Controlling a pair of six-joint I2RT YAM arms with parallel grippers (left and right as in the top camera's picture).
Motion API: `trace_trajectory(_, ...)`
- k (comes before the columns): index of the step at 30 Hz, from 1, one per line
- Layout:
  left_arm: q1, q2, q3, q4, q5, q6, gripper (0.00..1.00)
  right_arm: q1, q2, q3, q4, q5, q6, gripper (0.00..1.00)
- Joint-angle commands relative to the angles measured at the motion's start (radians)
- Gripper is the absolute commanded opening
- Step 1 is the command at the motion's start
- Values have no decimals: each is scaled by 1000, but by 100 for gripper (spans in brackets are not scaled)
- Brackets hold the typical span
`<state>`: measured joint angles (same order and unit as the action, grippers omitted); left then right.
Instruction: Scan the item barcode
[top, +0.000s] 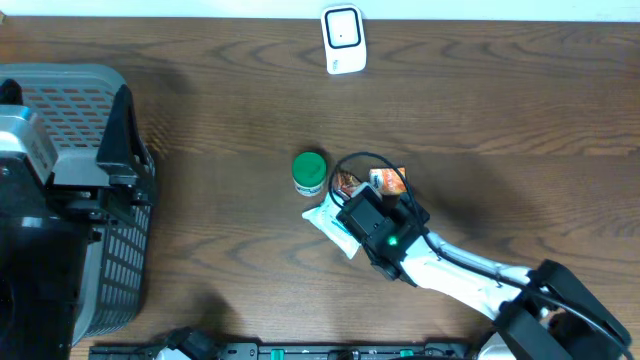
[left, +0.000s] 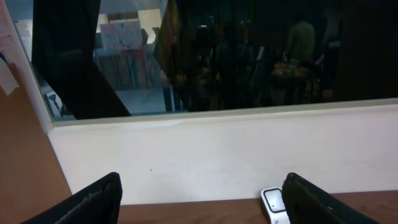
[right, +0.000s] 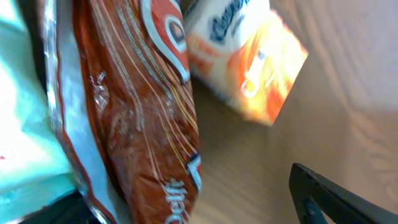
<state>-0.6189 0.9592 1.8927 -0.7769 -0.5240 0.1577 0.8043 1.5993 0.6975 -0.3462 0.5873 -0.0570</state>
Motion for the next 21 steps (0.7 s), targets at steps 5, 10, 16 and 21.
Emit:
trace_trajectory(5, 0, -8, 2, 7, -13, 6, 82, 24, 92, -23, 3, 11, -53, 51)
trace_trajectory(10, 0, -8, 2, 4, -13, 6, 82, 36, 92, -20, 2, 39, -46, 1)
trace_trajectory(16, 0, -8, 2, 4, -13, 6, 82, 32, 82, 75, -132, -148, 42, 1)
trace_trajectory(21, 0, -8, 2, 2, -13, 6, 82, 4, 34, 201, -319, -417, 42, 1)
